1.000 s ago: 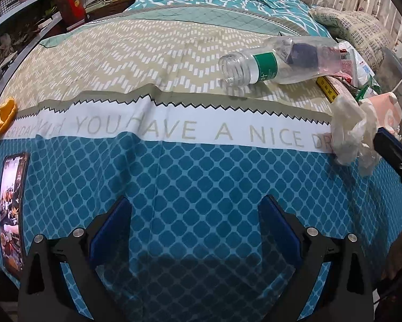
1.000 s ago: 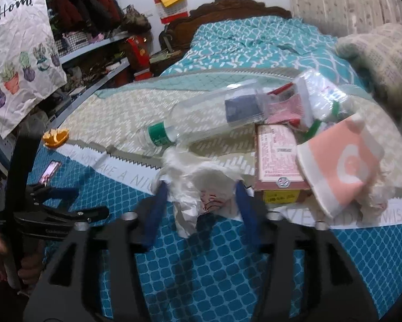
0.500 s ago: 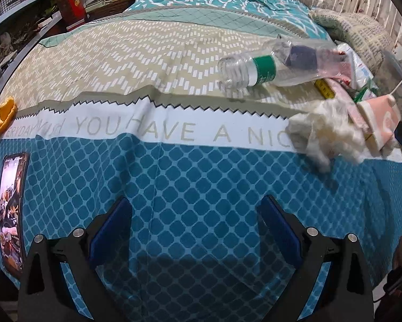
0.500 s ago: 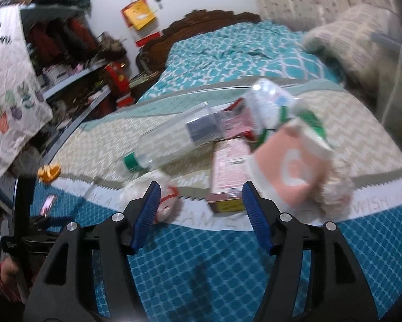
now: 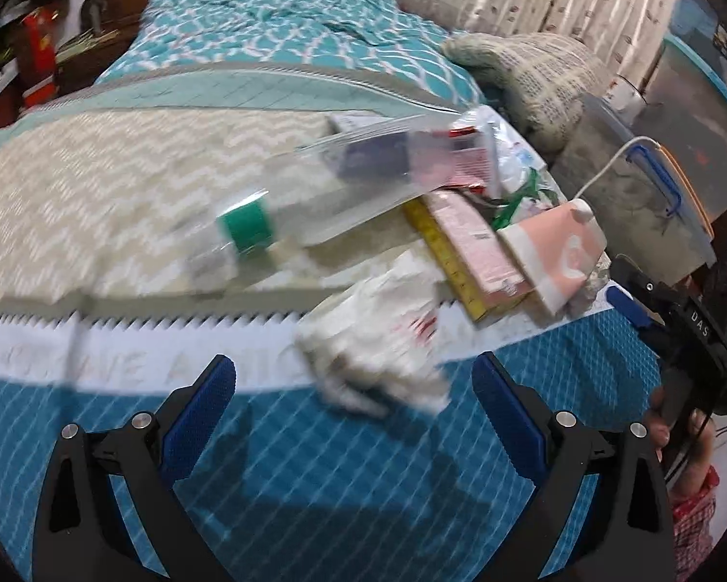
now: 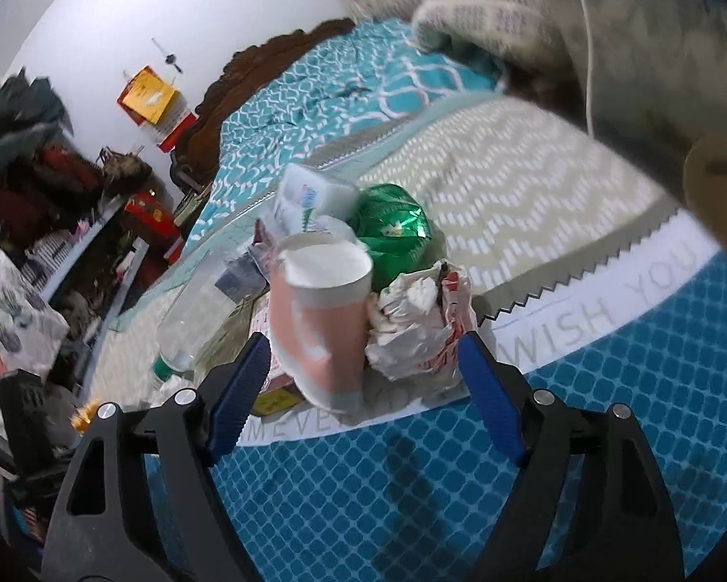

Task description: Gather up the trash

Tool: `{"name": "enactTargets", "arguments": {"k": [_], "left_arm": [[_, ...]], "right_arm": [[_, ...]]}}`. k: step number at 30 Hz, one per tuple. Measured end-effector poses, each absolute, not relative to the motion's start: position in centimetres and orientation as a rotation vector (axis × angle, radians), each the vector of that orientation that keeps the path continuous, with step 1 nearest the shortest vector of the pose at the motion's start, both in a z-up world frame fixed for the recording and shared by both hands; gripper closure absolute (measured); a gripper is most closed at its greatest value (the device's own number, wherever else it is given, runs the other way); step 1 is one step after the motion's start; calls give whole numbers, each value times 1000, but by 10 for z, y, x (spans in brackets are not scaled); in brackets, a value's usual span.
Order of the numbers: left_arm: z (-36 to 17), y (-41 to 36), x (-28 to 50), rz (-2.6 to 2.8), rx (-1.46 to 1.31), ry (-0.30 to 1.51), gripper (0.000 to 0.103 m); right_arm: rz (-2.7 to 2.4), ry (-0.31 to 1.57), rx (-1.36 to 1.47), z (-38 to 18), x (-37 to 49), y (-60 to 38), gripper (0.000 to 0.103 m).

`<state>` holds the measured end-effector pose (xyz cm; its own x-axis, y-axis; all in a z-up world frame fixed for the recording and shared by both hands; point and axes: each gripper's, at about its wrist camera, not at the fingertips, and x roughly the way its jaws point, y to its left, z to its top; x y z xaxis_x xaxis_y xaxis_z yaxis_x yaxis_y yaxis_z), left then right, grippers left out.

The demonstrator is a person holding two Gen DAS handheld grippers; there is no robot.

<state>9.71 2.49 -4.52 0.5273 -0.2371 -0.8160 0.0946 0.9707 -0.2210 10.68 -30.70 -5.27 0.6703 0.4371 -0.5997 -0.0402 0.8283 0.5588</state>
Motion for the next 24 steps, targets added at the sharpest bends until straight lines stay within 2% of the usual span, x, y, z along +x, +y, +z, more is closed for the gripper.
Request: {"name": "enactTargets", "arguments": {"k": [2,4,6,9,11,12,13,14,24], "left_arm": [[-47,12,106,-194,-122,989,9],[-54,1,115,-186,-91,1000,14],[-63,-5,120,-182,-69,1031,45],[-64,-5,118,-170,-52,1010,57],[-61,-4,116,-173,-54,1007,60],[-61,-4,114,-178,-59,1006,62],[-59,-4,112,-183,-63,1003,63],[-56,-3,110,-189,-64,997,63],[-8,-50,90,-307,-17,890,63]], "right_arm": [[282,798,545,-52,112,-306,22],[281,770,474,-44,116,-298,21],[285,723,356,-30,121,-286,14],[321,736,222,-25,139,-271,12],[373,777,191,-29,153,-263,12],[413,797,184,-32,158,-259,19],[443,805,179,-33,160,-256,28],[451,807,166,-33,159,-254,54],[465,617,342,-14,79,-298,57]]}}
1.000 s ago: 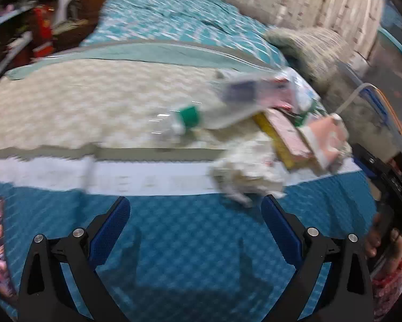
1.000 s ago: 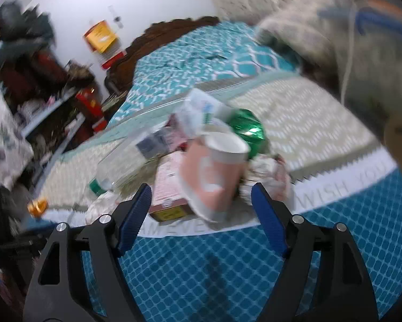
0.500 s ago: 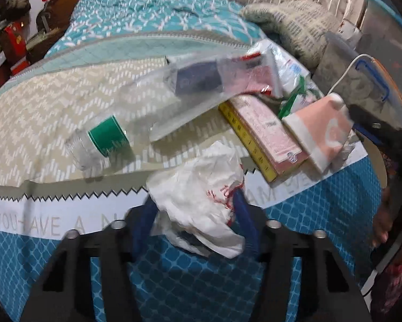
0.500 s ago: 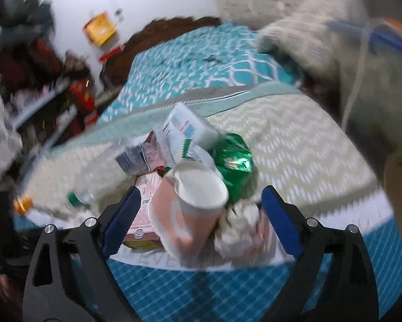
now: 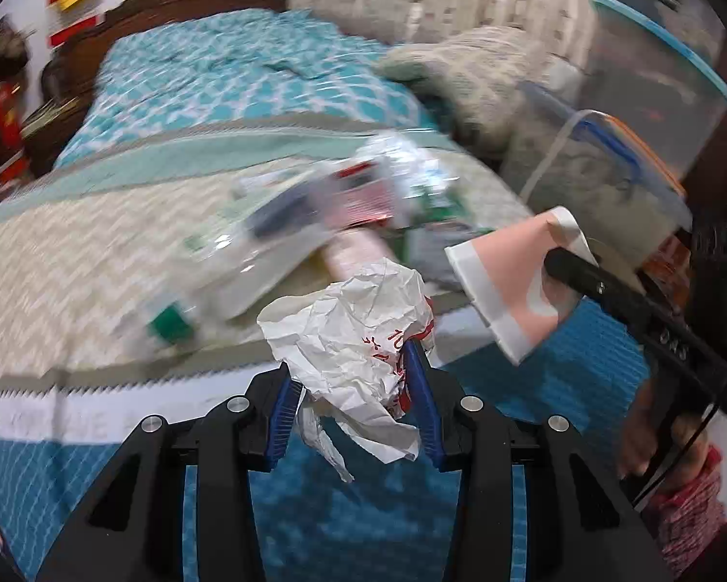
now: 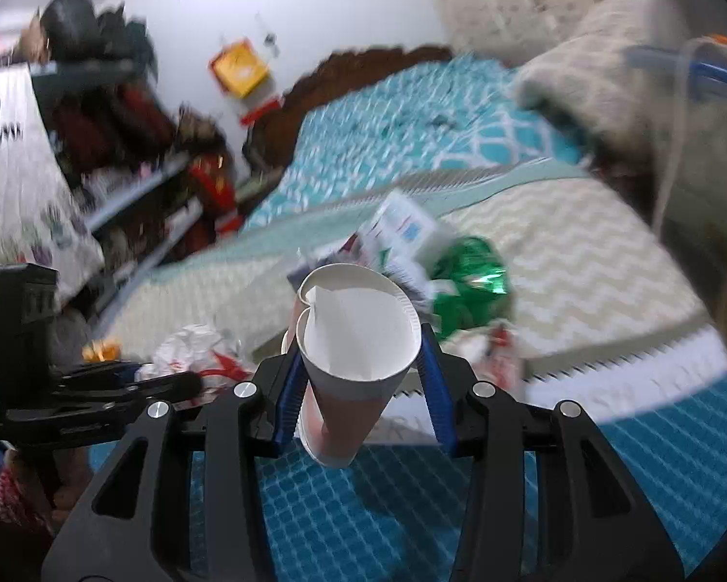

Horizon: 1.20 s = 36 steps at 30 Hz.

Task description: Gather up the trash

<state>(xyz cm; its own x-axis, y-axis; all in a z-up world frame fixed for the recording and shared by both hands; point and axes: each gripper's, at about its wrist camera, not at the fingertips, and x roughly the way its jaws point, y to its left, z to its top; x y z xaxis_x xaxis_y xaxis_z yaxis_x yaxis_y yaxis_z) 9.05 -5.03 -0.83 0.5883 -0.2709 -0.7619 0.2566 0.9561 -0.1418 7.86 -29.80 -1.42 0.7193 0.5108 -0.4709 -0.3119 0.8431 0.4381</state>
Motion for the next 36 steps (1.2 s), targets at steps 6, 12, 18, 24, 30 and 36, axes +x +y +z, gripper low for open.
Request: {"name": "enactTargets", "arguments": {"k": [6,12,18,24,30,36], "left_arm": [[0,-149,110,-565,27,923,63],[-7,-299,134,-853,105,949,63],[-36,-415,154,-935,186,1003,54],[-51,-443,166,-825,255,987,24],[-17,-370,154,-767,211,872,23],[5,-247,139,-668,96,808,23]], "right_arm": [[200,500,540,-20,32,-411,57],[-135,448,618,-36,-4,-525,57],[-271,503,678,-66,-6,-586,55],[-270,493,718,-75,6,-592,29],[-203,432,726,-59,1,-572,29],[-35,485,687,-46,21,-512,29]]}}
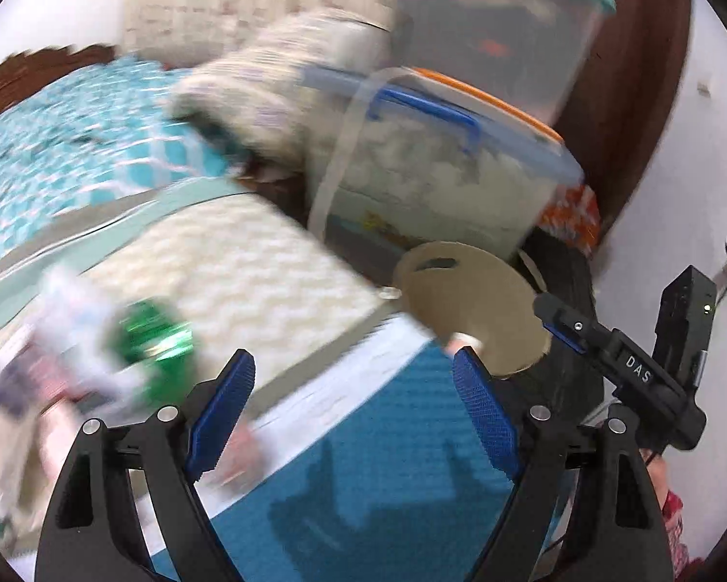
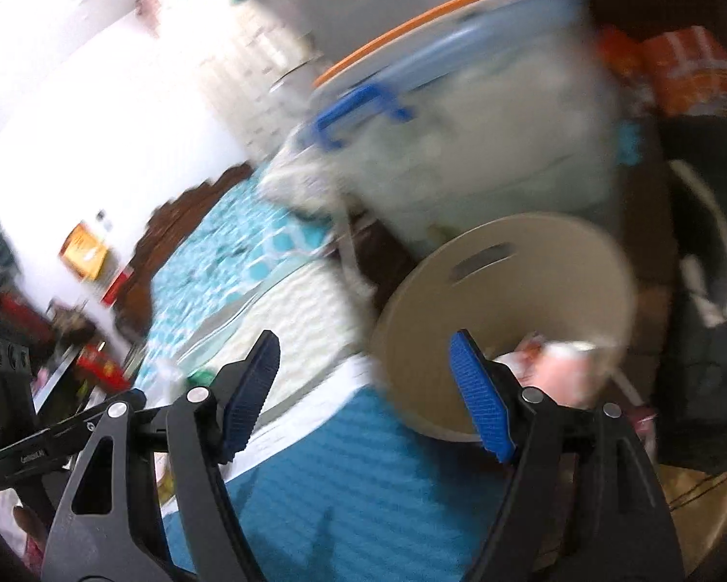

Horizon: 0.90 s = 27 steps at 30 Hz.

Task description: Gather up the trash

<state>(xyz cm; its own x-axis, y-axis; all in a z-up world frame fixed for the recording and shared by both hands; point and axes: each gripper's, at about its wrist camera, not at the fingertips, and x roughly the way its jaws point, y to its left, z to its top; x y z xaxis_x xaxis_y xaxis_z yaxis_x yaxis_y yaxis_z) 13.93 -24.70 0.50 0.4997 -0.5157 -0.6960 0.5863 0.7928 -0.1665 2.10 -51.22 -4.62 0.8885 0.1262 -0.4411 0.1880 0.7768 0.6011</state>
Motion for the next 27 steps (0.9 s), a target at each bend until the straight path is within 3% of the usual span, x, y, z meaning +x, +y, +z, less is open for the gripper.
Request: {"name": "enactTargets", "arguments": {"k": [6,10,16,27], "left_arm": [[19,-107,143,-372,-46,753,23],[17,-53,159,-133,84,760,11],[-10,-27,185,-150,348,844,9],[-49,-18,204,-340,348,939,9]], "right_arm": [[158,588,595,-39,58,-427,29],[260,656,525,-38,80,-374,20],[316,735,429,-49,106,-317,13],[300,835,377,-67,137,-281,12]]}}
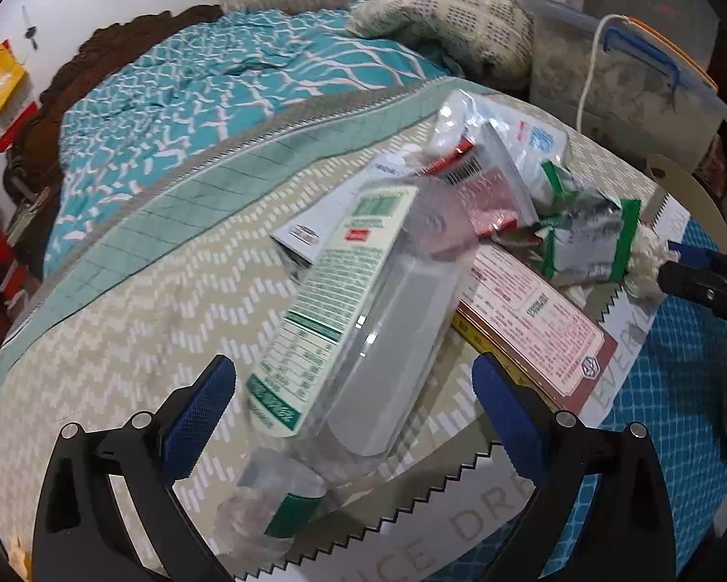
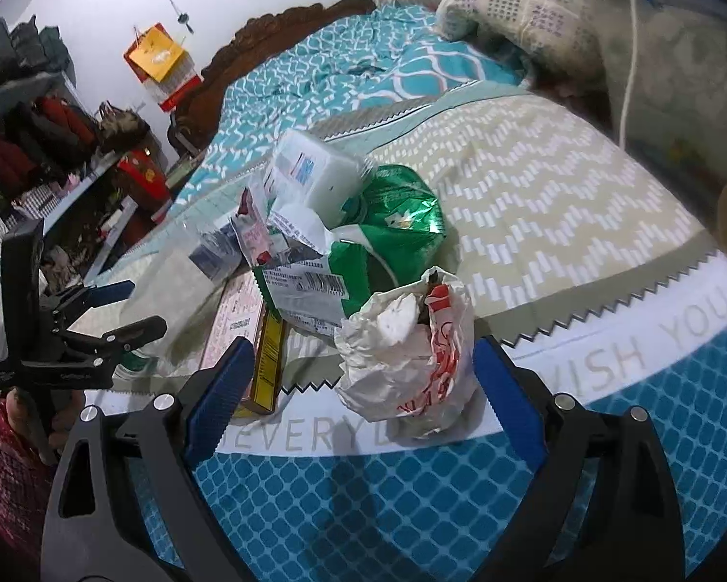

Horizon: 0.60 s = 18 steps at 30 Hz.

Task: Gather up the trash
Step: 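Grasp the clear bottle with the left tool while the right tool grasps the crumpled tissue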

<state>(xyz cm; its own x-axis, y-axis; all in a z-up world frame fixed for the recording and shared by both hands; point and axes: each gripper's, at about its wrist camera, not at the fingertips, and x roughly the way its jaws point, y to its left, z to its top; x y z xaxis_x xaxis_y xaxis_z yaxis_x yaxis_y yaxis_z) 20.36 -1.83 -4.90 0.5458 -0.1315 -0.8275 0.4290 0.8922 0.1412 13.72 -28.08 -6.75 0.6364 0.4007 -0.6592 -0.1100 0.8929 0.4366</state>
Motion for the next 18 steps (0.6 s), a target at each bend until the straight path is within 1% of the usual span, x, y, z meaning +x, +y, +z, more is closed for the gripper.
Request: {"name": "enactTargets", "arguments": {"k": [6,10,11,12,13,14,15,18], "left_arm": [[-61,-25,200,-312,419,922,9],[-72,-22,211,-248,428,973,9],[-76,-20,213,-236,421,993,9],[-80,-17,216,-222,412,1009,13],[-84,-15,217,-212,407,1018,17],[-87,-12,218,-215,395,1029,26],[-86,-9,217,-223,366,1025,32],[-85,-5,212,-201,359,1023,33]], "right_arm": [[283,862,333,-70,147,-268,11],[262,887,327,-78,152,-266,12],[259,893,327,-80,153,-266,14],[261,893,327,-81,153,-266,26],[264,896,326,-82,154,-266,33],[267,902,325,-83,154,-266,51],[281,908,327,-84,154,-266,54],[286,880,316,-80,149,-266,60]]}}
